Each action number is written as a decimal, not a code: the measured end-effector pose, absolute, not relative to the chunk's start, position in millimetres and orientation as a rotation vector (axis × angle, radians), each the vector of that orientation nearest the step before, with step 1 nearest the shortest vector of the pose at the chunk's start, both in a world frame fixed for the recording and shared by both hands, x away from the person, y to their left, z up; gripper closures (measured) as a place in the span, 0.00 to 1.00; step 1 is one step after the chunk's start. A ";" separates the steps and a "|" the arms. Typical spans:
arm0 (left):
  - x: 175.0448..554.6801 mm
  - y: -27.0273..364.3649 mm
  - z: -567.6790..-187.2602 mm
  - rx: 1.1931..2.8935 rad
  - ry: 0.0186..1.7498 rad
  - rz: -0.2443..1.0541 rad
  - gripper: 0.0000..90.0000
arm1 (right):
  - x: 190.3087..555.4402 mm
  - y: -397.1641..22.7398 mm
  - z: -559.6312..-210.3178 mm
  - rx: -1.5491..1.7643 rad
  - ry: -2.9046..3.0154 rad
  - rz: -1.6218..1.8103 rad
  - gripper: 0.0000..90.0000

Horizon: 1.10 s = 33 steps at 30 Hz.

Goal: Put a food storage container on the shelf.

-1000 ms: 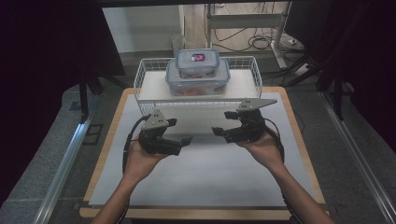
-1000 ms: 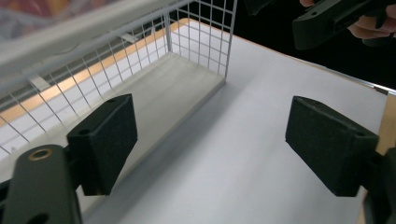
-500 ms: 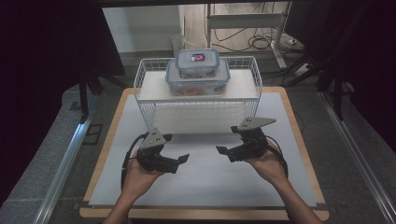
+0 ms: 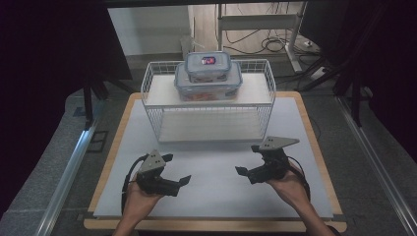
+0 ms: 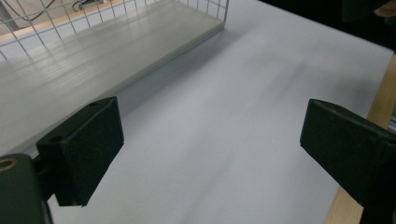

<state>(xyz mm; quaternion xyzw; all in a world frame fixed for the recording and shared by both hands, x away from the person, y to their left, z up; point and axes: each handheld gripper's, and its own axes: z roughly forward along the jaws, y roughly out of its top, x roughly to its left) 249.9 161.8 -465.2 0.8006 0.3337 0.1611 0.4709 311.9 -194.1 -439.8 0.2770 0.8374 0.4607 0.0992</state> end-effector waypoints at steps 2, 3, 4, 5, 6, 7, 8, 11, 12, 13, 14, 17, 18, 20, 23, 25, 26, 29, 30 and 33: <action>248.0 160.1 -468.6 1.974 0.813 0.404 0.06 | 308.2 -197.3 -444.4 0.830 2.478 1.355 0.04; 246.9 159.2 -470.3 1.983 0.811 0.406 0.06 | 306.1 -199.0 -446.8 0.834 2.478 1.347 0.04; 245.6 158.6 -472.2 1.994 0.808 0.411 0.06 | 304.3 -200.7 -449.2 0.832 2.476 1.342 0.04; 244.3 158.3 -474.4 2.003 0.808 0.416 0.05 | 302.5 -202.4 -451.5 0.837 2.476 1.333 0.04; 243.0 158.4 -476.7 2.010 0.812 0.422 0.05 | 300.9 -204.3 -453.7 0.839 2.474 1.328 0.04; 243.0 158.4 -476.7 2.010 0.812 0.422 0.05 | 299.3 -206.3 -455.7 0.841 2.471 1.323 0.04; 241.0 159.6 -481.5 2.024 0.820 0.424 0.05 | 298.1 -208.2 -457.9 0.842 2.467 1.321 0.04; 238.3 162.9 -487.9 2.031 0.842 0.421 0.05 | 294.0 -213.7 -463.8 0.842 2.456 1.304 0.04; 237.6 164.1 -489.6 2.034 0.847 0.421 0.05 | 292.7 -215.5 -465.6 0.838 2.452 1.292 0.04; 236.8 165.3 -491.3 2.036 0.853 0.423 0.05 | 291.5 -217.0 -467.4 0.834 2.447 1.282 0.04; 235.9 166.6 -492.9 2.037 0.859 0.425 0.05 | 290.4 -218.4 -469.1 0.833 2.445 1.270 0.04; 232.8 170.4 -497.3 2.044 0.875 0.432 0.05 | 287.1 -222.9 -473.8 0.836 2.442 1.248 0.04; 231.6 171.8 -498.7 2.044 0.880 0.436 0.05 | 285.9 -224.3 -475.3 0.838 2.439 1.242 0.04; 230.5 173.1 -499.9 2.046 0.886 0.440 0.05 | 284.9 -225.9 -476.7 0.838 2.437 1.232 0.04; 226.2 178.2 -503.0 2.043 0.905 0.450 0.04 | 281.5 -232.2 -480.8 0.860 2.432 1.232 0.04; 224.5 180.9 -504.7 2.040 0.915 0.454 0.04 | 279.8 -235.0 -482.5 0.873 2.430 1.229 0.04; 223.9 182.4 -505.8 2.039 0.920 0.454 0.04 | 279.1 -236.3 -483.7 0.875 2.429 1.227 0.04; 222.8 186.9 -510.6 2.043 0.941 0.460 0.04 | 276.9 -239.3 -487.8 0.892 2.428 1.223 0.04; 222.6 188.7 -512.3 2.046 0.949 0.461 0.04 | 276.0 -240.6 -489.9 0.898 2.430 1.216 0.04; 222.1 194.1 -516.6 2.057 0.971 0.464 0.04 | 274.1 -243.5 -495.2 0.901 2.428 1.186 0.04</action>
